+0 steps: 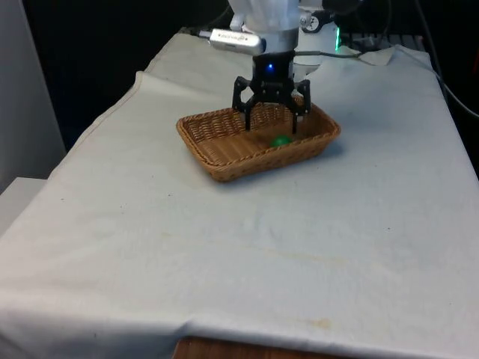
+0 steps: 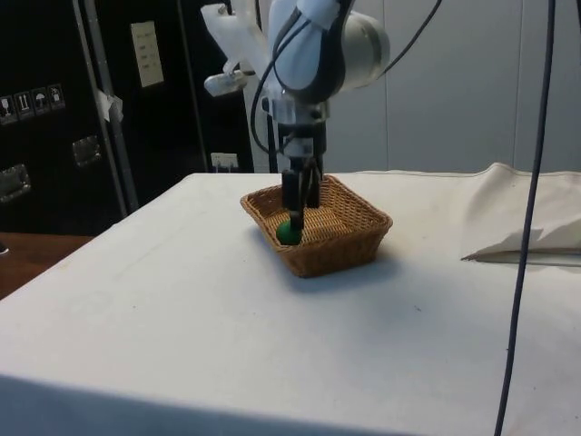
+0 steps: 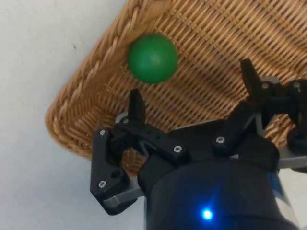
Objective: Pick up the ball and place it into the basket.
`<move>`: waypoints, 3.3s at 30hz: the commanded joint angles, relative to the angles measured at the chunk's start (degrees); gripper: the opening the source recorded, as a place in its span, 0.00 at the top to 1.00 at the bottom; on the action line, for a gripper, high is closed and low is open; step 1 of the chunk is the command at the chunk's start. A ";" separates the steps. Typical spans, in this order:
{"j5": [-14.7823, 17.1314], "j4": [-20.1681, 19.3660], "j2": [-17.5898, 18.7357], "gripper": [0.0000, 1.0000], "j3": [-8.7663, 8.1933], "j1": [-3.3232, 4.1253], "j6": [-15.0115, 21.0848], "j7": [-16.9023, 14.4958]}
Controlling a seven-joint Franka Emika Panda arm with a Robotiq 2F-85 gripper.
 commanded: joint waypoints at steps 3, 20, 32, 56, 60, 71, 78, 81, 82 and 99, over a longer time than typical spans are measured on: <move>-2.18 -0.11 -2.18 0.00 -1.66 0.69 -1.78 1.49; -7.22 1.38 -9.68 0.00 -2.52 0.52 -7.68 5.27; -7.79 6.13 -11.63 0.00 -1.49 0.80 -13.18 5.33; -7.45 9.80 -12.61 0.00 -0.52 0.92 -16.79 -1.83; -7.51 11.29 -12.09 0.00 0.06 0.97 -17.36 -1.43; -8.37 15.18 -9.05 0.00 1.43 1.20 -18.05 0.00; -11.00 15.58 -8.25 0.00 1.89 1.26 -19.37 2.69; -10.83 15.64 -8.02 0.00 2.01 1.20 -20.05 3.67; -10.71 15.58 -7.91 0.00 2.06 1.20 -20.23 4.35; -10.43 15.01 -7.22 0.00 2.06 1.15 -20.80 10.66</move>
